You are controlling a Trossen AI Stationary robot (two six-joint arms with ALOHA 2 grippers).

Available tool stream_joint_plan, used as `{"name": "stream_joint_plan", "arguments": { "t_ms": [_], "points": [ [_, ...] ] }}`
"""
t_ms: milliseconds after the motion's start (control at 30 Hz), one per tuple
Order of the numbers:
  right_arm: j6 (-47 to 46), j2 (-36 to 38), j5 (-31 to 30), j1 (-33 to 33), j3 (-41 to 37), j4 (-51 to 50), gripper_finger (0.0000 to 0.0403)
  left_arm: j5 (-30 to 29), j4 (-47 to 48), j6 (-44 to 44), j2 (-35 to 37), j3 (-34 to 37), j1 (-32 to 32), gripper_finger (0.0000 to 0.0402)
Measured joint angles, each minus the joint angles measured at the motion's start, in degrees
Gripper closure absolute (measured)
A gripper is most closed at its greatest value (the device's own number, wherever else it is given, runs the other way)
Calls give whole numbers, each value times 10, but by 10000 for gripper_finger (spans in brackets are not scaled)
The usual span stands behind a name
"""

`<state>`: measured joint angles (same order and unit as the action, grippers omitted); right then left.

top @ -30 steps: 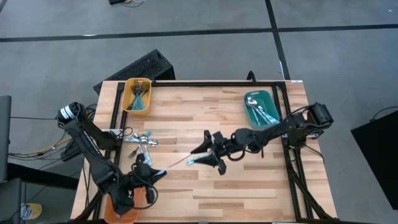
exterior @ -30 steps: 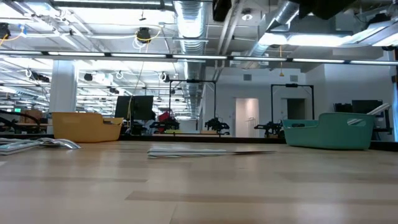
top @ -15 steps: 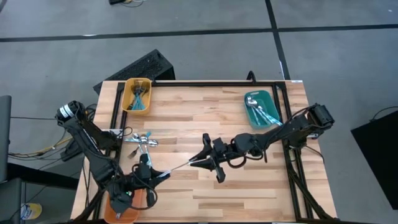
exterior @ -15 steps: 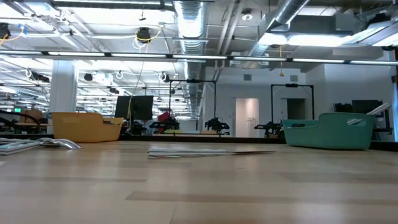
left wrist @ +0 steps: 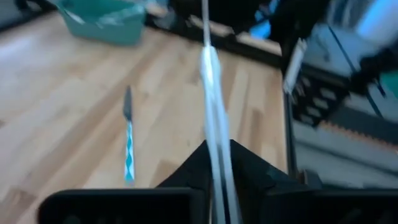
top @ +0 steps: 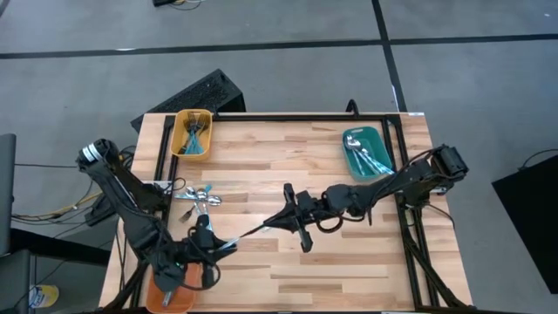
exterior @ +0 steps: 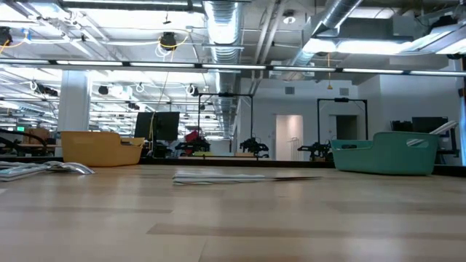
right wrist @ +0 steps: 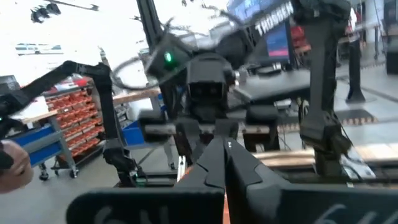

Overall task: Sort silverware by color (type)
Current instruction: Put the white-blue table knife into the orange bin

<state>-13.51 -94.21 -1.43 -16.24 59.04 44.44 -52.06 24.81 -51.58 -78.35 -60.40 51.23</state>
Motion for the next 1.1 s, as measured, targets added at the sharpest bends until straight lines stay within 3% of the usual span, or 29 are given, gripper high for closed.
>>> {"name": "stream_joint_plan", "arguments": {
  "t_ms": [167, 433, 733, 1100],
  "points": [
    [-7, -21, 0, 23, 58, -120, 396, 94, 69, -31, 59, 1, 0, 304],
    [-1, -179, 75, 56, 258, -242, 396, 190, 206, -126, 152, 1, 1, 196],
    [15, -326, 156, 74, 438, -390, 396, 344, 350, -222, 159, 0, 5, 182],
    [21, -411, 273, 89, 572, -435, 396, 379, 344, -225, 115, 0, 7, 182]
  ]
}}
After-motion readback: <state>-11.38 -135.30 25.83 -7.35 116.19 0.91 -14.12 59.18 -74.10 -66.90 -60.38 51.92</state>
